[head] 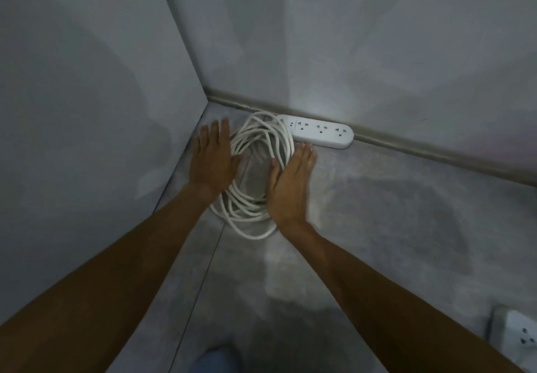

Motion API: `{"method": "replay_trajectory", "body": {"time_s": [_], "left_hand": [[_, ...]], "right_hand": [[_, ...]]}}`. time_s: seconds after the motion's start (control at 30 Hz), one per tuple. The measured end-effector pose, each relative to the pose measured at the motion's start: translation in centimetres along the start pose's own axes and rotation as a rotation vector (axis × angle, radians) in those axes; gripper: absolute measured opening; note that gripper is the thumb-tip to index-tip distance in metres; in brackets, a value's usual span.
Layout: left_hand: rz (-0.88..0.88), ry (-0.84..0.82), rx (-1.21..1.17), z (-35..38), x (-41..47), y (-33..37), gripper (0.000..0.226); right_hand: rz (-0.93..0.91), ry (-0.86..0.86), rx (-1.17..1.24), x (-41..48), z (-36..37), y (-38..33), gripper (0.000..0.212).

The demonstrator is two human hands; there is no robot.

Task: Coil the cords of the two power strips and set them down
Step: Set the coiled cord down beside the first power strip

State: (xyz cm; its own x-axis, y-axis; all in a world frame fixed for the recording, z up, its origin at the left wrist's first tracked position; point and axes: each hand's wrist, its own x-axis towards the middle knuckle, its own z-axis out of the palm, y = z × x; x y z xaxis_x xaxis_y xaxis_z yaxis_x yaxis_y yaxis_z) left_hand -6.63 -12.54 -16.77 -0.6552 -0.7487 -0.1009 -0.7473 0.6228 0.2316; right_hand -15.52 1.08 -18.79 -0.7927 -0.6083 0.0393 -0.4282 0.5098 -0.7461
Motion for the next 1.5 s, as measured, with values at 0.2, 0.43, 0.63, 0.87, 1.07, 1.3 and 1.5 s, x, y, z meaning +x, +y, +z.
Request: {"method": "replay_trajectory", "body": {"time_s": [0.2, 0.43, 0.63, 0.87, 1.07, 1.3, 1.5], "left_hand": [[0.035, 0.217, -0.050, 0.6, -4.6, 0.6, 0.066], [-0.033, 0.282, -0.050, 2.7, -8.0, -0.7, 0.068], [-0.057, 0.263, -0.047, 3.5, -7.1, -2.9, 0.088], [-0.038, 0.290, -0.096, 3.2, -6.0, -2.7, 0.100], [-0.010, 0.380, -0.051, 3.2, -5.1, -3.3, 0.095], [0.020, 0.427, -0.049, 3.3, -5.1, -3.6, 0.108], [-0.096, 0.350, -0.053, 3.3, -6.3, -1.8, 0.118]], "right_hand": [[0.069, 0.097, 0.084, 1.0, 3.8, -3.2, 0.059], [0.050, 0.071, 0.184, 0.7, 5.4, -5.1, 0.058], [0.010, 0.022, 0.073, 2.1, 5.7, -5.9, 0.054], [-0.328, 0.093, -0.534, 4.5, 4.0, -4.0, 0.058], [-0.594, -0.139, -0.728, 8.0, 3.1, -3.7, 0.067], [-0.589, -0.352, -0.535, 9.7, 1.8, -2.4, 0.094], [-0.727, -0.457, -0.495, 11.9, 0.7, -1.6, 0.090]]}}
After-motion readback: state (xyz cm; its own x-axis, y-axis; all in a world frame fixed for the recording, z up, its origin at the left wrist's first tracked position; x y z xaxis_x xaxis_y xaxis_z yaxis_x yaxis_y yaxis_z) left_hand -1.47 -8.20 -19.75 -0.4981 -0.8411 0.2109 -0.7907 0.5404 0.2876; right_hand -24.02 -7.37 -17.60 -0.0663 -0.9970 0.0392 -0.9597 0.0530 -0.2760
